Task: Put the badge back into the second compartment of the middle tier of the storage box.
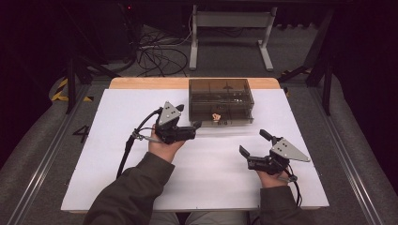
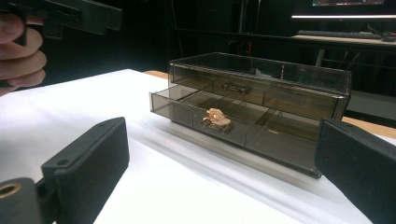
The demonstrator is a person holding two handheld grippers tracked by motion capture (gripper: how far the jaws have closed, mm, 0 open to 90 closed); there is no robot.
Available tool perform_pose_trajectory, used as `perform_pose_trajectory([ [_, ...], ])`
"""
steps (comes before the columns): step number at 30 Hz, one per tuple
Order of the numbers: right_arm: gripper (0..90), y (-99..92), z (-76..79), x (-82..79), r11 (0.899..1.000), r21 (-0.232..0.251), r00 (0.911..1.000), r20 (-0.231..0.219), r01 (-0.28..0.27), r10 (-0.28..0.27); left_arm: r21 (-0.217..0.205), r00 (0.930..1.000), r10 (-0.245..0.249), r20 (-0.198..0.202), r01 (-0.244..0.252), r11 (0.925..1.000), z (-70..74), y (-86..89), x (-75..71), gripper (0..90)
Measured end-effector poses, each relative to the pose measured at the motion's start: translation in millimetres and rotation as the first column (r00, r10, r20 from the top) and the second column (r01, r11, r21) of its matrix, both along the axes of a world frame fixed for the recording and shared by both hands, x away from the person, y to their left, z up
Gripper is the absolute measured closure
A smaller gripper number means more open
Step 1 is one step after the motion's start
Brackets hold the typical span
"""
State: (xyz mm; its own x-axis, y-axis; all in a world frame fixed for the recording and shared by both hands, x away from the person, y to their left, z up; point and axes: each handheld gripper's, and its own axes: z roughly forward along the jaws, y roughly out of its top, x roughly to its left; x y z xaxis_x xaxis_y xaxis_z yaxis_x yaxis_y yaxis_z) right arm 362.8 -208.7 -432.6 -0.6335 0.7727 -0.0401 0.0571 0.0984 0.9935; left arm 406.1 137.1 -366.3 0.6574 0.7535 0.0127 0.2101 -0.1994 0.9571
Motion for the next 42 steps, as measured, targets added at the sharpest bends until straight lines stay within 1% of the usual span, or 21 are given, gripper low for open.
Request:
perform_pose_trajectory([
  [6,4.2,0.3,-0.1,-0.4,1.000,0.000,1.0000,-0.002,0.000,0.000,-0.016,0.9997,0.014,0.019,-0.014,0.9998,0.8,14.2,-9.2,12.9],
  [8,4.2,0.3,0.0,-0.6,1.000,0.001,1.0000,-0.002,0.001,-0.001,-0.026,0.9997,0.017,0.017,-0.017,0.9995,0.2,18.1,-11.9,12.1],
  [10,4.2,0.4,-0.1,-0.8,1.000,0.000,1.0000,-0.001,0.001,-0.001,-0.024,0.9995,0.019,0.023,-0.019,0.9995,-0.5,21.9,-14.0,11.6],
  [13,4.2,0.8,-0.2,-1.0,1.000,0.001,1.0000,-0.002,0.001,-0.001,-0.031,0.9995,0.019,0.024,-0.018,0.9993,-1.2,26.7,-17.1,10.6],
  [18,4.2,0.9,-0.3,-1.1,1.000,0.001,1.0000,-0.003,0.002,-0.002,-0.037,0.9982,0.024,0.055,-0.022,0.9991,-0.1,34.7,-23.4,8.8],
  [22,4.2,1.0,-0.5,-1.1,1.000,0.001,1.0000,-0.002,0.004,-0.004,-0.044,0.9973,0.025,0.069,-0.022,0.9988,0.6,41.0,-29.0,8.3],
  [28,4.2,1.1,-0.4,-1.3,1.000,0.002,1.0000,0.001,0.003,-0.003,-0.065,0.9970,0.027,0.072,-0.022,0.9976,-1.3,48.5,-36.8,7.9],
  [32,4.1,0.8,-0.3,-1.6,1.000,0.001,1.0000,0.001,0.005,-0.005,-0.062,0.9958,0.030,0.086,-0.025,0.9978,-1.4,53.8,-42.0,7.4],
  [35,4.2,0.9,-0.2,-1.9,1.000,0.000,1.0000,0.000,0.007,-0.007,-0.069,0.9951,0.032,0.093,-0.025,0.9973,-0.9,57.9,-46.0,7.1],
  [41,4.1,0.8,-0.3,-2.1,1.000,0.001,0.9999,0.001,0.012,-0.012,-0.065,0.9932,0.038,0.110,-0.031,0.9974,0.1,66.2,-53.3,6.8],
  [42,4.1,0.9,-0.3,-2.1,1.000,0.001,0.9999,0.002,0.012,-0.012,-0.069,0.9930,0.039,0.111,-0.032,0.9971,0.0,67.5,-54.7,6.8],
])
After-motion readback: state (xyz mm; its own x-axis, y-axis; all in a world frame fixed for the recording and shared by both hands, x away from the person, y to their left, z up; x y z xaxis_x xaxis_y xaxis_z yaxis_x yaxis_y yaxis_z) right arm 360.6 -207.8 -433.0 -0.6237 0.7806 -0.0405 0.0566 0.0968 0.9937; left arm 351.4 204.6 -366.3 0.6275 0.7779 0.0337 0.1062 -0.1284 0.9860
